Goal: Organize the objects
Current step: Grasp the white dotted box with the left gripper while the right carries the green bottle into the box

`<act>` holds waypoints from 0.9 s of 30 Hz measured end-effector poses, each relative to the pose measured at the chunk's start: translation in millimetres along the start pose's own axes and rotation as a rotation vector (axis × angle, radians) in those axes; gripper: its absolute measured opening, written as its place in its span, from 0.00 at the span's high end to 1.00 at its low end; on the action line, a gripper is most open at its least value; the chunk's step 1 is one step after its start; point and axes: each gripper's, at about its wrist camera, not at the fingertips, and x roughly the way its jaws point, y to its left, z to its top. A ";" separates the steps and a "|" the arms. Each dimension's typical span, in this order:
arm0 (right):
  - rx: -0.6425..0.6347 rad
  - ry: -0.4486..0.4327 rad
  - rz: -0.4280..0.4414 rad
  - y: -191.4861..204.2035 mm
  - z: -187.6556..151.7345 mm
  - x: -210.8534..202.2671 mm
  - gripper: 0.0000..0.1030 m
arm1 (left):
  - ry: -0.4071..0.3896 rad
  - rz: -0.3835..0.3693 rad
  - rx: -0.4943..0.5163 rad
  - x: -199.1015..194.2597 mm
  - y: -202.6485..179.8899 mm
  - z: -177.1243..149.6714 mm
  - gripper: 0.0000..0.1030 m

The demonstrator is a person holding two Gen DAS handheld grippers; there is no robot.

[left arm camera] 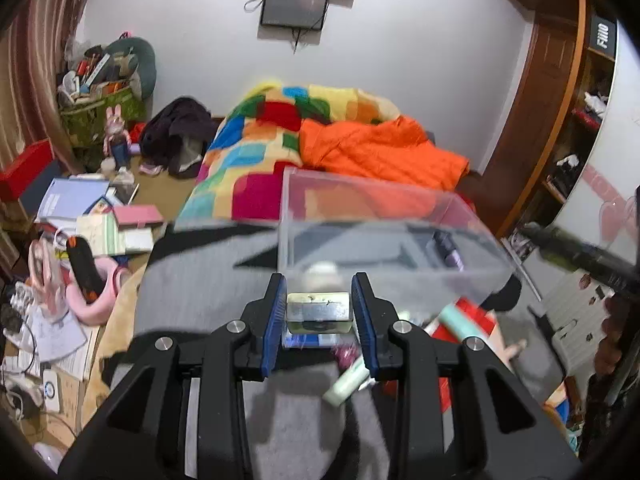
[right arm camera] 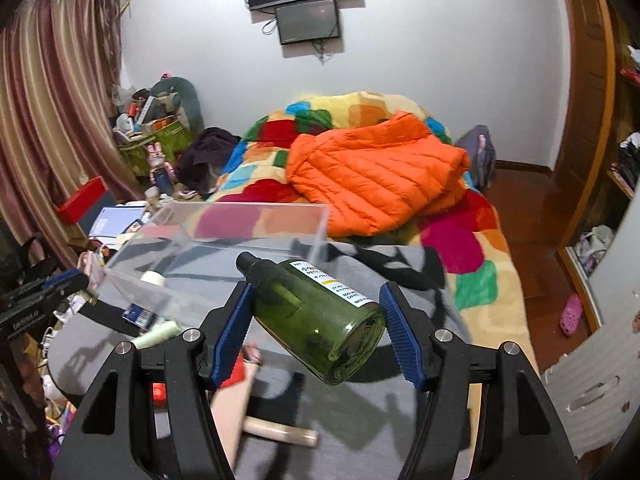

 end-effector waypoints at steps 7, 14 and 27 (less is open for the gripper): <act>-0.019 0.035 0.073 32.2 12.6 27.5 0.41 | -0.035 0.016 0.056 12.5 -16.2 30.0 0.68; -0.033 0.079 0.120 54.1 25.2 53.2 0.41 | 0.048 0.000 0.066 56.6 -21.7 41.7 0.68; -0.124 0.261 0.089 64.5 27.5 122.5 0.41 | 0.202 -0.040 0.111 119.0 -44.9 29.6 0.68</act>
